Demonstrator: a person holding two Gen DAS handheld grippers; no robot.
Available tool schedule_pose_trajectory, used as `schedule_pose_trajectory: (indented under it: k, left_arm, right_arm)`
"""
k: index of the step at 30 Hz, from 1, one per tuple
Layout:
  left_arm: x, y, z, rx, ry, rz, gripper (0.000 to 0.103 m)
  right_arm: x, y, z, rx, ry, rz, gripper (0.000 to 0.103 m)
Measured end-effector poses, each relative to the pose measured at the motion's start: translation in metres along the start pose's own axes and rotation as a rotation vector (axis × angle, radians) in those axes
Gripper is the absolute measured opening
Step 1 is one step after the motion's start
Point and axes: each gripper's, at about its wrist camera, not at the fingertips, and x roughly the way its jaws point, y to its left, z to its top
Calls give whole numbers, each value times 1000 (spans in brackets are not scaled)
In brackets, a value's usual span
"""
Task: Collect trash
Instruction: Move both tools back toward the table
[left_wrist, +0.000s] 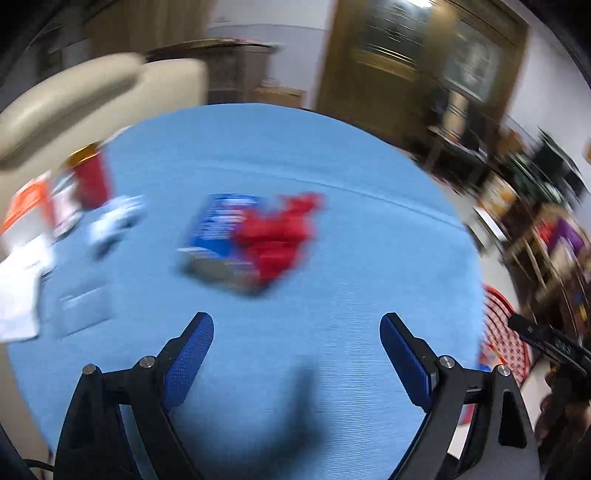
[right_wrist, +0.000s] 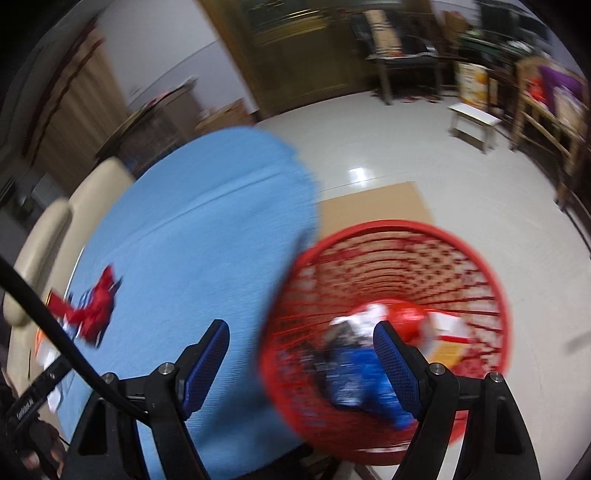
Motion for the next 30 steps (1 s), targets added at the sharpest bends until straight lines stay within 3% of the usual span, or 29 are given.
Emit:
schedule_pose_trajectory:
  k: [6,10,15,17,20,25,30]
  left_arm:
    - [-6,91,0,-149,-30,118,92]
    - [-7,125,6,-186,-44,181,92]
    - [5,143,16,-195,-51,203,92]
    - [19,143,20,-154,-44,271,93]
    - [31,149,20,-166,-15,271,93]
    - [2,159,20,-234,-145,279,94]
    - [7,171,16,-246,-101,270,94]
  right_arm:
    - [18,70,-11,-129,52,57,83]
    - [23,99,-19,-202,74,71,83]
    - [26,120,-27,-248,96,62,83]
    - [26,126,-28,-256,100,57,83]
    - [25,128,-27,-265,100,47,83]
    - [30,126,-26,-260,113,24,83]
    - [39,131,-28,-271,138,31,83]
